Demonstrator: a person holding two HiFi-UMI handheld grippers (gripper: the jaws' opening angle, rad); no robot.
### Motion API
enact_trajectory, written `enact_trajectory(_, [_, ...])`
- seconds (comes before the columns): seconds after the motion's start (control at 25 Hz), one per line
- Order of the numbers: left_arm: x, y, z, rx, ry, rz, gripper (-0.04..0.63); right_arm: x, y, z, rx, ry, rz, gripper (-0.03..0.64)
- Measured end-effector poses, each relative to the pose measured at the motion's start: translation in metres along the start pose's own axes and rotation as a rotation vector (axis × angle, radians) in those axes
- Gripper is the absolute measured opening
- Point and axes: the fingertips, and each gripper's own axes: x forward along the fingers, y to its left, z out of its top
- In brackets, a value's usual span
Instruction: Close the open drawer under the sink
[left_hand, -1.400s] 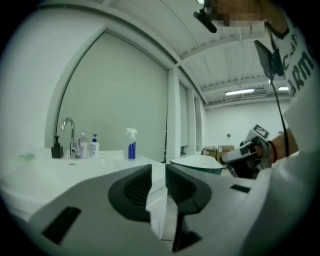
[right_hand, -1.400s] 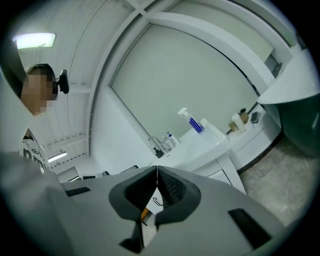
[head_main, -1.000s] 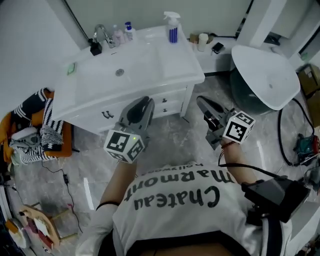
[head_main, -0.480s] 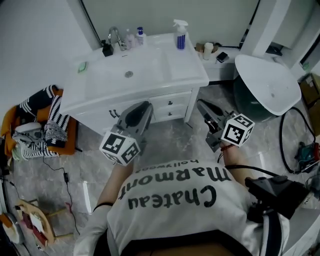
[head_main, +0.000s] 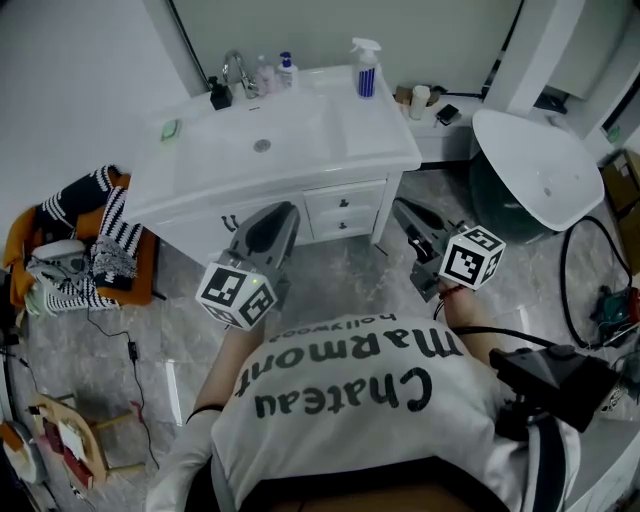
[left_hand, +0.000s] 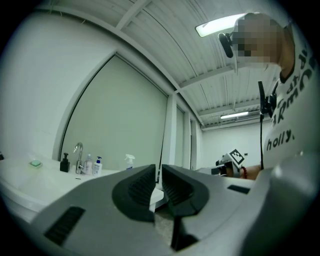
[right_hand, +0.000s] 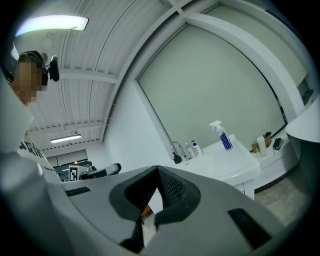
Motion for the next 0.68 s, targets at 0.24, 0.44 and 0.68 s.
enact_trajectory(0.24, [-0.0029,0.0007,-0.0009,-0.005,0.000,0.005,0.043,-0.0011,0.0012,0.0016,-0.001,0.005,-0.005,0.011])
enact_trajectory(0.44, [-0.0024,-0.0021,0.0013,0.000,-0.002,-0.006,0.043,-0.0014,0.0040,0.0017,-0.003,0.010,-0.001,0.012])
enact_trajectory(0.68, [0.0000,-0.0054,0.0029,-0.007,-0.004,-0.014,0.043,-0.0017,0.0059,-0.0003,0.002,0.020,0.007,0.012])
